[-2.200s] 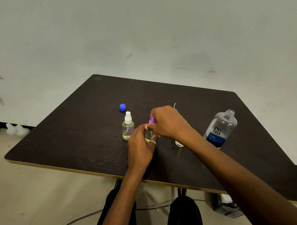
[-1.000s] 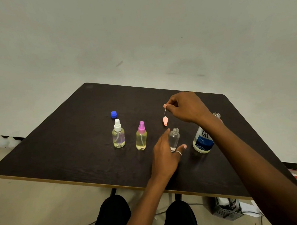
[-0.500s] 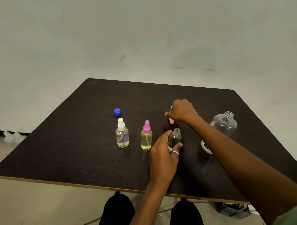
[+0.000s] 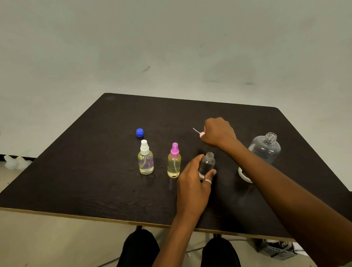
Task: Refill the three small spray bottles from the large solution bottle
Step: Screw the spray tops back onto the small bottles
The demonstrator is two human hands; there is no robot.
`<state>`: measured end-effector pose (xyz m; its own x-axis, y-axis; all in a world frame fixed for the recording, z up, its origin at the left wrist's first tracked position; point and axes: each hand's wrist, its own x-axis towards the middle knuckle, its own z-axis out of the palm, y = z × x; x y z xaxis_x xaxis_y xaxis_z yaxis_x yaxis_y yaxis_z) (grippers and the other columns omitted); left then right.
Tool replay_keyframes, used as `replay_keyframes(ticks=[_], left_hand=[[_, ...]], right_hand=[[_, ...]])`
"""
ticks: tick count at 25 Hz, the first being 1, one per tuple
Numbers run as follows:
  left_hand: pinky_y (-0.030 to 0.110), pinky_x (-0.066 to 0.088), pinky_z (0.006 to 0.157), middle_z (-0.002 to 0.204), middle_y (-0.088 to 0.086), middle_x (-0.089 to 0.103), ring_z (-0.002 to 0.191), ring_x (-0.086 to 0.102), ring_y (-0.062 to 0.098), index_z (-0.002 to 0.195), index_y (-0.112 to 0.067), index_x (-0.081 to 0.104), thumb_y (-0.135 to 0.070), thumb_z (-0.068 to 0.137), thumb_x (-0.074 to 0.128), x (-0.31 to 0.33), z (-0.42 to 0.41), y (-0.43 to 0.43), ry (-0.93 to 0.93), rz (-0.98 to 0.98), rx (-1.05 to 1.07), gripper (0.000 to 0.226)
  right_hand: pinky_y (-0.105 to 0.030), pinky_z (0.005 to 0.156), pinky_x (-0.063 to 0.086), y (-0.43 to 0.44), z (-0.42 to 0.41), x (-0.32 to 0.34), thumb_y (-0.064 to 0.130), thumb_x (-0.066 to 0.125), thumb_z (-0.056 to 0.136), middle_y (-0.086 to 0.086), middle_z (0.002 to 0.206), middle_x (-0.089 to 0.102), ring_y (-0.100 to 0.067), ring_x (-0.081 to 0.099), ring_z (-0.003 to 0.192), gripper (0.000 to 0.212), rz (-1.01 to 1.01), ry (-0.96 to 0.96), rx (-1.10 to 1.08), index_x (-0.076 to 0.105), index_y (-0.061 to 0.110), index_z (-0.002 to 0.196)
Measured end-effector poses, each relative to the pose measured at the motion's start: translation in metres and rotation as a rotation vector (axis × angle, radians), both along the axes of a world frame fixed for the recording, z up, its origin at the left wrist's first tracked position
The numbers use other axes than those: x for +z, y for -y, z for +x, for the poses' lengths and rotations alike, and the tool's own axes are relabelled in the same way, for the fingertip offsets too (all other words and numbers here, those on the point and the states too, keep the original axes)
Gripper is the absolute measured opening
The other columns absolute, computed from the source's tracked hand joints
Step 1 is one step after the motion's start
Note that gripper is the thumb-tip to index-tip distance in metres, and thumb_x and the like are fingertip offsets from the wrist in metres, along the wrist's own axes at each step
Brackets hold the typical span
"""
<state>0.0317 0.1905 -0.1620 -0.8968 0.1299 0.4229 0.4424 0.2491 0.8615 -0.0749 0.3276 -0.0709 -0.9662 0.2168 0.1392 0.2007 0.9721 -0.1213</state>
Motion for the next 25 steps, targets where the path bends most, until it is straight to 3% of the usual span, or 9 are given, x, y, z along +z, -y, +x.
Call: replay_keyframes(ticks=[4,7,13,20,25], left_hand=[[0.025,0.053,0.095,0.125,-0.007,0.066,0.114,0.062,0.005,0.134,-0.02,0.057,-0.026,0.088,0.075,0.0,0.001,0.0,0.003,-0.007,0.004,0.05],[0.022,0.053,0.095,0.126,-0.006,0.066,0.114,0.061,0.004,0.135,-0.02,0.057,-0.027,0.088,0.075,0.001,0.002,0.001,0.017,-0.006,-0.002,0.05],[0.027,0.054,0.094,0.123,-0.007,0.067,0.112,0.063,0.004,0.133,-0.019,0.058,-0.025,0.087,0.076,-0.002,-0.001,0.0,0.015,0.01,-0.009,0.05],[0.026,0.054,0.093,0.124,-0.007,0.066,0.111,0.063,0.005,0.135,-0.021,0.057,-0.026,0.088,0.075,-0.002,-0.001,0.0,0.028,0.001,-0.013,0.051],[0.024,0.054,0.094,0.125,-0.008,0.065,0.114,0.062,0.004,0.135,-0.022,0.056,-0.026,0.089,0.074,0.0,0.0,0.001,0.042,0.004,-0.02,0.051]], right_hand=[[-0.04,0.08,0.056,0.003,0.019,0.041,0.025,0.067,0.079,-0.007,0.091,0.069,-0.028,0.065,0.085,0.014,-0.012,-0.079,0.1,0.068,0.016,0.09],[-0.028,0.071,0.046,0.007,0.05,0.085,0.027,0.068,0.08,0.004,0.088,0.068,-0.017,0.062,0.084,0.013,-0.059,-0.125,0.175,0.072,0.021,0.091],[-0.021,0.06,0.04,0.005,0.104,0.148,0.033,0.075,0.077,0.014,0.083,0.067,-0.003,0.058,0.073,0.008,-0.142,-0.091,0.252,0.072,0.027,0.081],[-0.027,0.067,0.049,0.003,0.115,0.148,0.029,0.075,0.077,0.012,0.078,0.068,-0.007,0.062,0.078,0.005,-0.092,0.039,0.318,0.073,0.028,0.081],[-0.02,0.061,0.041,0.004,0.109,0.136,0.028,0.074,0.079,0.013,0.079,0.066,-0.004,0.06,0.075,0.005,-0.077,0.086,0.347,0.073,0.026,0.084]])
